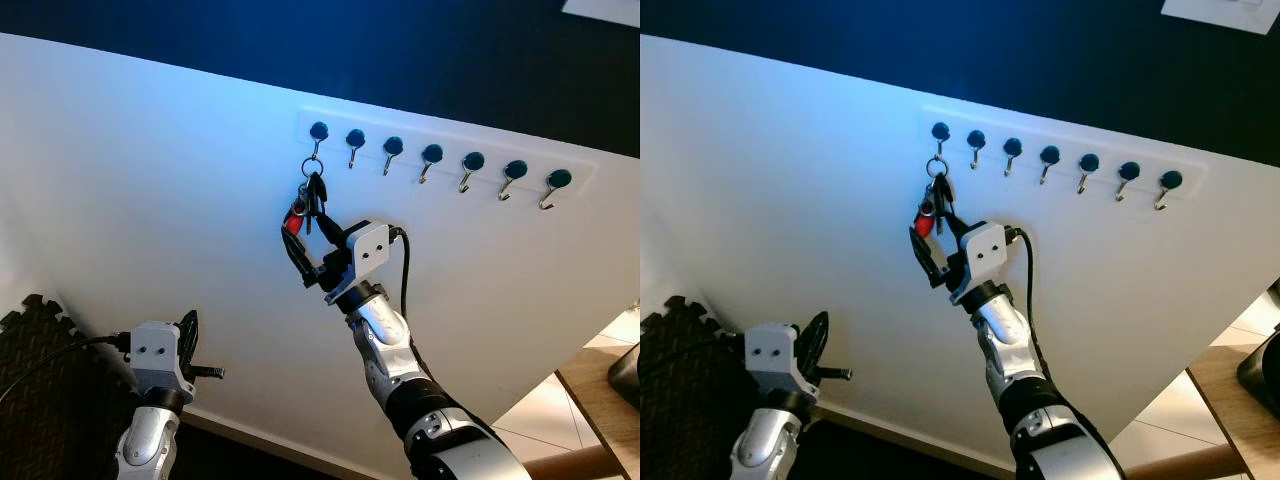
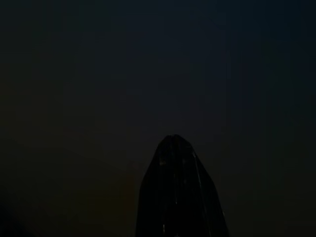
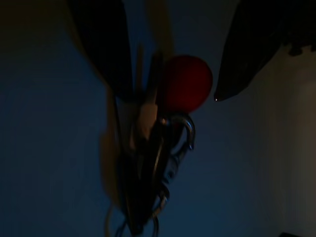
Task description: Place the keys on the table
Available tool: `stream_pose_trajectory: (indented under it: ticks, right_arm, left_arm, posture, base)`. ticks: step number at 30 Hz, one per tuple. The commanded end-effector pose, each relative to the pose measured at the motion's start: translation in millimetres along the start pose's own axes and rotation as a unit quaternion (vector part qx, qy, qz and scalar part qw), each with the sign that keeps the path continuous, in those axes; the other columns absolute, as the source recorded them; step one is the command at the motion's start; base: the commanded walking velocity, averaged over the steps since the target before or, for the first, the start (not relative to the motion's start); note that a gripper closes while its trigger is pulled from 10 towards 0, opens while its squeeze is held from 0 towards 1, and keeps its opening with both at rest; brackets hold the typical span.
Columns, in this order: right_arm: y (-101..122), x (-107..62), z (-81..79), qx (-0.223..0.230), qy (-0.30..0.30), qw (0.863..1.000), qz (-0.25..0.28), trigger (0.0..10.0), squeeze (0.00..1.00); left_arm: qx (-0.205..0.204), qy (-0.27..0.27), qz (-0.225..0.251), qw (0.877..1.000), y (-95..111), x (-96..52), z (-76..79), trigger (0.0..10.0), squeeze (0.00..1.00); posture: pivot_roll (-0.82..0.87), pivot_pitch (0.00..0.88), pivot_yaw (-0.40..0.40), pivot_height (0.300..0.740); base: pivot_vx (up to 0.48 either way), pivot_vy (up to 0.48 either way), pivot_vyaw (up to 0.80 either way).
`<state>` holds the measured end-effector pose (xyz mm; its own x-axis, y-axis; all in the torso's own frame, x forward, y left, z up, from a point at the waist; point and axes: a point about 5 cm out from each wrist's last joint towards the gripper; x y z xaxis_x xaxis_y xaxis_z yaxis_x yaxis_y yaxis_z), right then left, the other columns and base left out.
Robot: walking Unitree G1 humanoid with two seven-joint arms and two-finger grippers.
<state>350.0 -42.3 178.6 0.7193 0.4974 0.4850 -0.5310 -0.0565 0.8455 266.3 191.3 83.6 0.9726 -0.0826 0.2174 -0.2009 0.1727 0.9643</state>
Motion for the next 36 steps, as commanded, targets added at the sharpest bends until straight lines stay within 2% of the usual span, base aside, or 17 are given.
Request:
stream_pose_trajectory:
  ticks: [1,5,6,21,23,24,36]
  right_arm:
    - [21.2,28.5,-41.1,0.075,0.012,0.996,0.049,0.0,0.0]
    - [20.6,28.7,-41.9,0.073,0.015,0.996,0.046,0.0,0.0]
    - [20.5,28.9,-42.6,0.067,0.017,0.997,0.044,10.0,0.0]
    - [23.0,31.4,-44.6,0.064,0.017,0.997,0.05,10.0,0.0]
    - [25.5,32.8,-44.9,0.062,0.018,0.996,0.056,7.5,0.0]
    - [26.1,33.0,-45.2,0.058,0.019,0.997,0.057,10.0,0.0]
    - [25.8,29.9,-48.6,0.046,0.027,0.997,0.06,10.0,0.0]
  left_arm:
    - [0.0,-0.006,-0.005,1.0,-1.5,-0.7,4.8,10.0,0.0]
    - [0.0,-0.005,-0.005,1.0,-1.6,-0.2,4.7,10.0,0.0]
    - [0.0,-0.004,-0.005,1.0,-1.6,-0.1,4.7,10.0,0.0]
    - [0.005,0.0,-0.004,1.0,-0.5,-0.6,3.1,10.0,0.0]
    - [0.006,0.001,-0.004,1.0,-0.4,-0.7,2.7,10.0,0.0]
    - [0.006,0.001,-0.004,1.0,-0.4,-0.8,2.7,10.0,0.0]
    - [0.009,0.003,-0.005,1.0,-0.8,-0.7,2.7,10.0,0.0]
  posture:
    - [0.14,0.078,-0.118,0.74]
    - [0.14,0.075,-0.118,0.74]
    - [0.14,0.074,-0.118,0.74]
    - [0.14,0.072,-0.12,0.74]
    - [0.14,0.073,-0.12,0.74]
    - [0.14,0.072,-0.119,0.74]
    - [0.14,0.073,-0.119,0.74]
  base:
    - [0.0,0.0,0.0]
    - [0.0,0.0,0.0]
    - [0.0,0.0,0.0]
    - [0.0,0.0,0.0]
    - [0.0,0.0,0.0]
    - [0.0,0.0,0.0]
    - [0.0,0.0,0.0]
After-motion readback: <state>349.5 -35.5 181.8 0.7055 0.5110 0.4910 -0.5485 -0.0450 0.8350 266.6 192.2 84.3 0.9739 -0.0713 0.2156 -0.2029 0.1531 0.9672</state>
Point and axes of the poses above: a point about 5 cm out from each wrist's last joint towards the gripper, its own x axis pointing out of the wrist towards the gripper, its own y axis along the axis of the wrist's last joint, z = x × y, and after that the axes turned 12 degrees about -x, right-handed
